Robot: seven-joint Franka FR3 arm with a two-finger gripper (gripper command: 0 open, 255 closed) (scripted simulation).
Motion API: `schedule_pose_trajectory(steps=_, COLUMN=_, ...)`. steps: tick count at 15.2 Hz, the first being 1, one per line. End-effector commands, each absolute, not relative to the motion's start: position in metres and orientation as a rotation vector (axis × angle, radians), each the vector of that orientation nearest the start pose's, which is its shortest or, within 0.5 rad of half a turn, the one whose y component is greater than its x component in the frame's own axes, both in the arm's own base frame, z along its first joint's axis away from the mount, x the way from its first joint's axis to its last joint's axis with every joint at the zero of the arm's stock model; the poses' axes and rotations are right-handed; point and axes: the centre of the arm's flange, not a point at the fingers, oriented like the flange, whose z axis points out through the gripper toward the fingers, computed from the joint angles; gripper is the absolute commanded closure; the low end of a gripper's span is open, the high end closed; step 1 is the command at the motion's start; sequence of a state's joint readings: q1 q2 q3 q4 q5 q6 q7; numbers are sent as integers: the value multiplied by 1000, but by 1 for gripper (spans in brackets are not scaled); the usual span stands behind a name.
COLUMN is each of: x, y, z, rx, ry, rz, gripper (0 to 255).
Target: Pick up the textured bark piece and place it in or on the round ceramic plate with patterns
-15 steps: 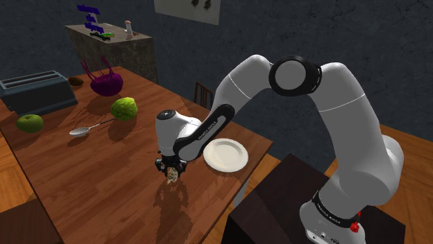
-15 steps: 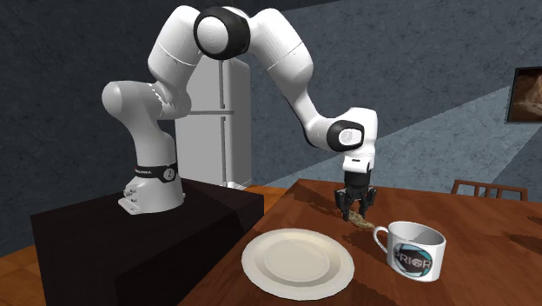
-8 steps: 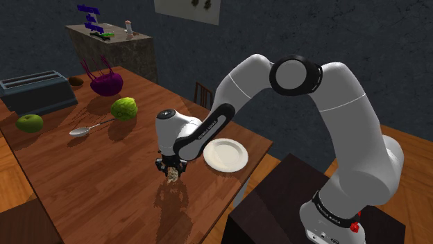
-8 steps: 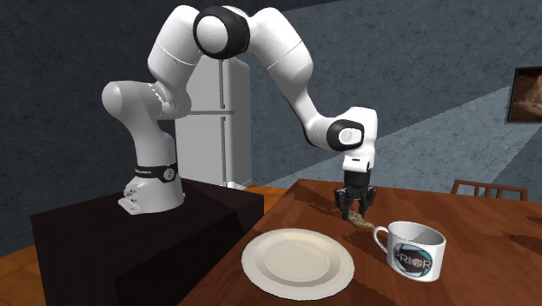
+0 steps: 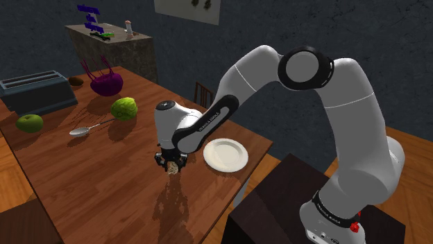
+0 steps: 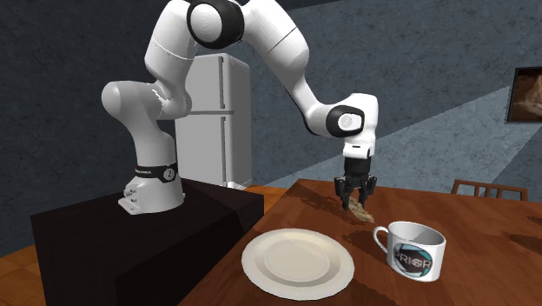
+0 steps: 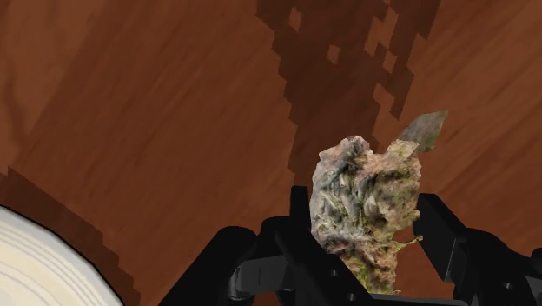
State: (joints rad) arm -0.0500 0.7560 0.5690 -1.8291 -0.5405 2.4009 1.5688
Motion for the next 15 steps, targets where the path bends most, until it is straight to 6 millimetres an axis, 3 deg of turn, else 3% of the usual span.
schedule_pose_trajectory(steps=1, x=565, y=296, z=178, rx=-2917, ry=1161, rz=52, gripper=255)
schedule_pose_trajectory(steps=8, x=565, y=296, z=214, rx=-2917, ry=1161, rz=52, gripper=255)
schedule_pose_trajectory(steps=15, x=539, y=208, z=215, rx=-2917, ry=1161, rz=52, gripper=255)
